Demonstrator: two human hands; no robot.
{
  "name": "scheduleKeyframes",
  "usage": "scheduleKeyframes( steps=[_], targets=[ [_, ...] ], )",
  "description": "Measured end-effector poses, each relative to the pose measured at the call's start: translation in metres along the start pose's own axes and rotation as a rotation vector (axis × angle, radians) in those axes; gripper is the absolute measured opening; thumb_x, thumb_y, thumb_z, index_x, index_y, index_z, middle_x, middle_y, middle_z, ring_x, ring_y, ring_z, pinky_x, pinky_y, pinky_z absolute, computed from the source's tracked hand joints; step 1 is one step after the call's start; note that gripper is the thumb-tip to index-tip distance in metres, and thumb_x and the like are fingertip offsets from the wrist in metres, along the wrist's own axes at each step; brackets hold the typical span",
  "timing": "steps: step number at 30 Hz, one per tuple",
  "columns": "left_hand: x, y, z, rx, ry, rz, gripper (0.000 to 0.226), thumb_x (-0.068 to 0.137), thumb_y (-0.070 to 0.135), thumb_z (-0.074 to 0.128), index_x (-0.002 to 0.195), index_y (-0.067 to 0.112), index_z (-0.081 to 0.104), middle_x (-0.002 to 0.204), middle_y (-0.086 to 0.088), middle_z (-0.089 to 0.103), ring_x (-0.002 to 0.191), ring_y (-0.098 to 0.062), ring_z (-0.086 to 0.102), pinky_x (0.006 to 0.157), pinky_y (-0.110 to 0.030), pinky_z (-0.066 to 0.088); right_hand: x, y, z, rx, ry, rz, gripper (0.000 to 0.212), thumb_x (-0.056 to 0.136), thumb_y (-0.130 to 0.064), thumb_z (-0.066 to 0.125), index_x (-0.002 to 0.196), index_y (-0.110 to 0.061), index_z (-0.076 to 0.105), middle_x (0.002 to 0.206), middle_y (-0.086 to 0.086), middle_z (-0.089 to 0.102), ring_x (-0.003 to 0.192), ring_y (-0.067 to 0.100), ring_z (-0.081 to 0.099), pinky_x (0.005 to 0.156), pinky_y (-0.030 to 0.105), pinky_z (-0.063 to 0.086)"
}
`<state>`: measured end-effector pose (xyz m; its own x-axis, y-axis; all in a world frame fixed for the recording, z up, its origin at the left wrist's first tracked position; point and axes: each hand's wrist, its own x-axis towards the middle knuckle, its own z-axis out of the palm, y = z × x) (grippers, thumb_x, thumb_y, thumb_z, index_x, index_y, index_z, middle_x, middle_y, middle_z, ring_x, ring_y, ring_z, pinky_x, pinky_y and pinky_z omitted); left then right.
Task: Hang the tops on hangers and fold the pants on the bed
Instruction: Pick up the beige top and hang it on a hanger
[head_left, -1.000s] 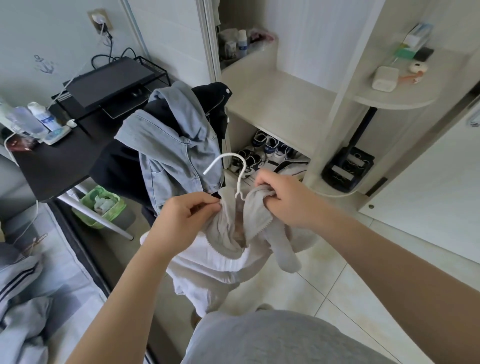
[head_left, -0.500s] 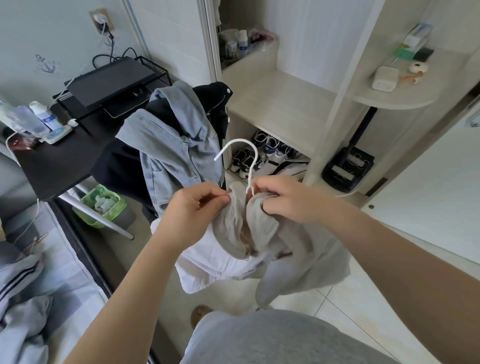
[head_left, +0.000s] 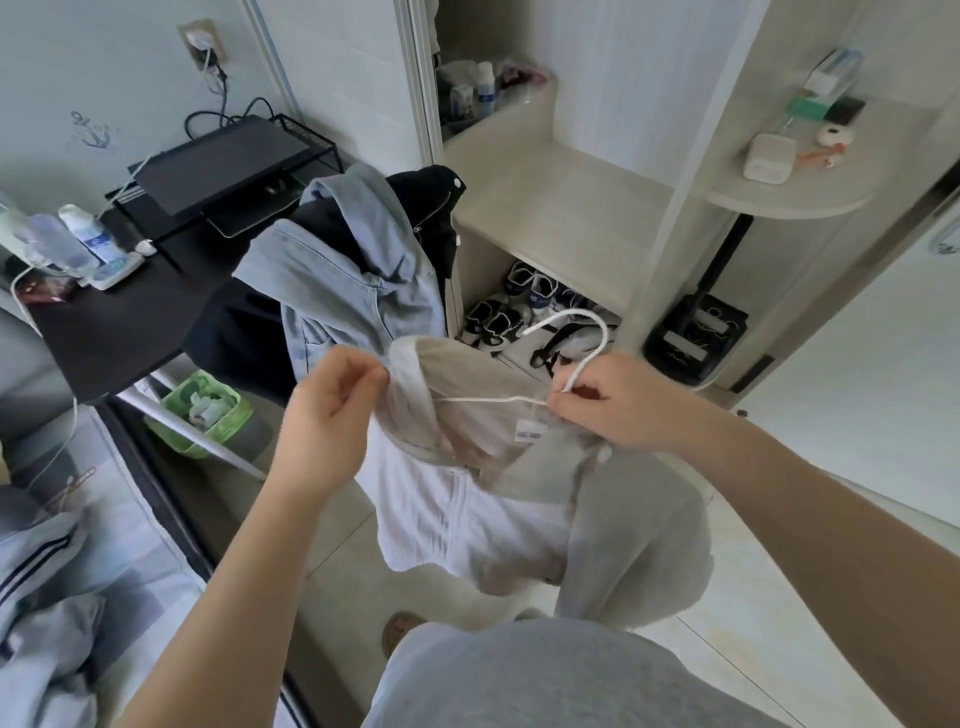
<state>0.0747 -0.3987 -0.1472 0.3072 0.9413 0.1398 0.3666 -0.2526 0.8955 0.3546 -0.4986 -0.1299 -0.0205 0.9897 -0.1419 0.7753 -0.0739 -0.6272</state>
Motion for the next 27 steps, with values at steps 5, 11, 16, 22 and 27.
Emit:
scheduleKeyframes(
  steps=[5,11,16,22,27],
  targets=[
    [-0.003,0.01,0.014,0.05,-0.089,0.015,0.018,0.099,0.02,0.059,0.081,0.025,0.06,0.078,-0.002,0.064,0.068,-0.004,0.056,0.064,-0.012,0.043,0.008,-0.02,0.007,0.055,0.04,-0.042,0.035,0.1,-0.032,0.057,0.065,-0.027,0.061,0.058,-0.022,0.063,0.044,-0.001,0.052,0.05,0.009,0.038],
    [-0.002,0.003,0.007,0.137,-0.205,-0.061,0.026,0.095,0.046,0.053,0.086,0.025,0.065,0.082,0.001,0.067,0.071,-0.021,0.055,0.071,-0.033,0.044,0.012,-0.018,0.016,0.24,0.097,-0.081,0.036,0.1,-0.033,0.055,0.071,-0.013,0.059,0.057,0.001,0.056,0.048,0.007,0.044,0.05,0.015,0.036],
    [-0.003,-0.017,-0.02,0.117,-0.296,-0.224,0.035,0.075,0.071,0.063,0.105,0.054,0.062,0.107,0.027,0.067,0.103,0.009,0.06,0.088,-0.025,0.047,0.01,-0.011,0.01,0.317,0.218,-0.137,0.03,0.097,-0.034,0.054,0.076,-0.015,0.062,0.056,-0.005,0.044,0.051,0.004,0.037,0.053,0.017,0.03],
    [-0.011,-0.037,-0.024,0.431,-0.49,-0.306,0.023,0.088,0.028,0.074,0.107,0.038,0.067,0.096,0.012,0.073,0.093,-0.014,0.067,0.088,-0.041,0.054,0.005,-0.004,0.001,0.331,0.177,-0.113,0.027,0.101,-0.027,0.057,0.075,-0.023,0.065,0.054,-0.008,0.043,0.047,0.004,0.035,0.05,0.013,0.029],
    [-0.009,-0.035,-0.031,0.5,-0.418,-0.214,0.015,0.089,0.03,0.073,0.092,0.017,0.067,0.079,0.003,0.068,0.072,-0.017,0.059,0.066,-0.034,0.045,0.005,0.001,-0.01,0.263,0.119,-0.071,0.03,0.101,-0.021,0.058,0.073,-0.014,0.063,0.055,-0.002,0.041,0.045,0.004,0.034,0.05,0.012,0.029]
  ],
)
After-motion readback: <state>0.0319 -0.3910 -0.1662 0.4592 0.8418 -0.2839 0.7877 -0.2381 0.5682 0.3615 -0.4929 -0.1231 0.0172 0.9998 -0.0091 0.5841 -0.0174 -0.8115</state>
